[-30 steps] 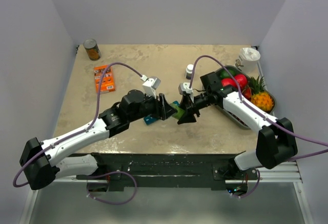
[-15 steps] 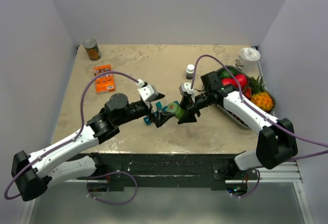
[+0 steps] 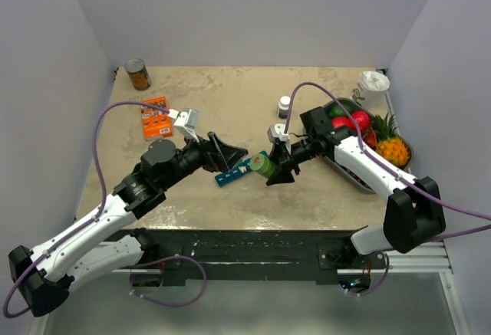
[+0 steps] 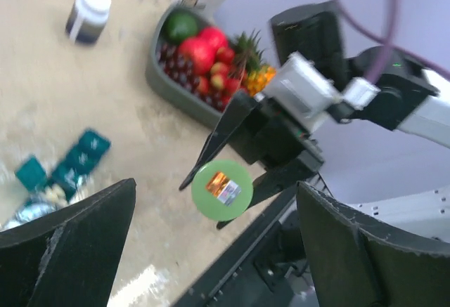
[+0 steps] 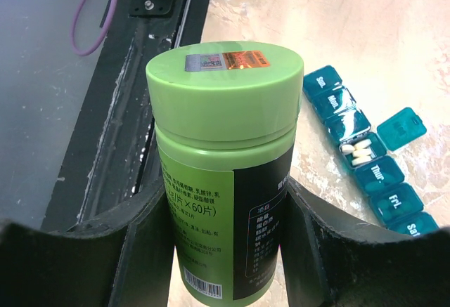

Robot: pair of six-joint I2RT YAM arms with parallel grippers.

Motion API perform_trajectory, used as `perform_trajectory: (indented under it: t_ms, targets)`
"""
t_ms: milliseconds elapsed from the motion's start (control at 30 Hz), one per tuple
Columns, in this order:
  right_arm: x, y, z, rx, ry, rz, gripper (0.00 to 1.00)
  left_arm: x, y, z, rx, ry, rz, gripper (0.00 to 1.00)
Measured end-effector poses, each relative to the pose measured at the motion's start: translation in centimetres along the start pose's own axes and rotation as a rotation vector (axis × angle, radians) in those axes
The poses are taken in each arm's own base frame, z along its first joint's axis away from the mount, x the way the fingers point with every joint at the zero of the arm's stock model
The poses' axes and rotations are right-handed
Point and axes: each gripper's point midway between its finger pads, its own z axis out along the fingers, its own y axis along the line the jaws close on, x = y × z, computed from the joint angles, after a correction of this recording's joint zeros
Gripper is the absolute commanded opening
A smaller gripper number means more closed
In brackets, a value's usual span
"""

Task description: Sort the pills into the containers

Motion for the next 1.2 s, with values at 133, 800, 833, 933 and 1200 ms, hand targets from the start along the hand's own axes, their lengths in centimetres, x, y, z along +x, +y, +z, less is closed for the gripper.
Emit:
perform_trajectory:
  t_ms: [133,800,833,933,1200]
  targets:
    - [0.0,0.0,0.0,0.003,0.003,0.000,0.00,3.1,2.3,1.4,-0.138,0.127,-0.161,0.98]
    - [0.1,-0.3,-0.1,0.013,0.008,0.006,0.00,7.7,0.9,4.8,-0.157,0.288,-0.272,0.84]
    - [0.1,-0.3,-0.1,0.013,0.008,0.006,0.00,7.8,0.9,4.8,-0.156,0.292,-0.271,0.80]
    - [0.1,-0.3,-0.1,0.014,0.008,0.005,0.00,8.2,0.8,5.0,-0.156,0.309,-0.263,0.63]
    - [0.3,-0.6,-0.1,0.028,0.020,0.010,0.00,8.4,0.5,5.5,-0.119,0.340,-0.163,0.00]
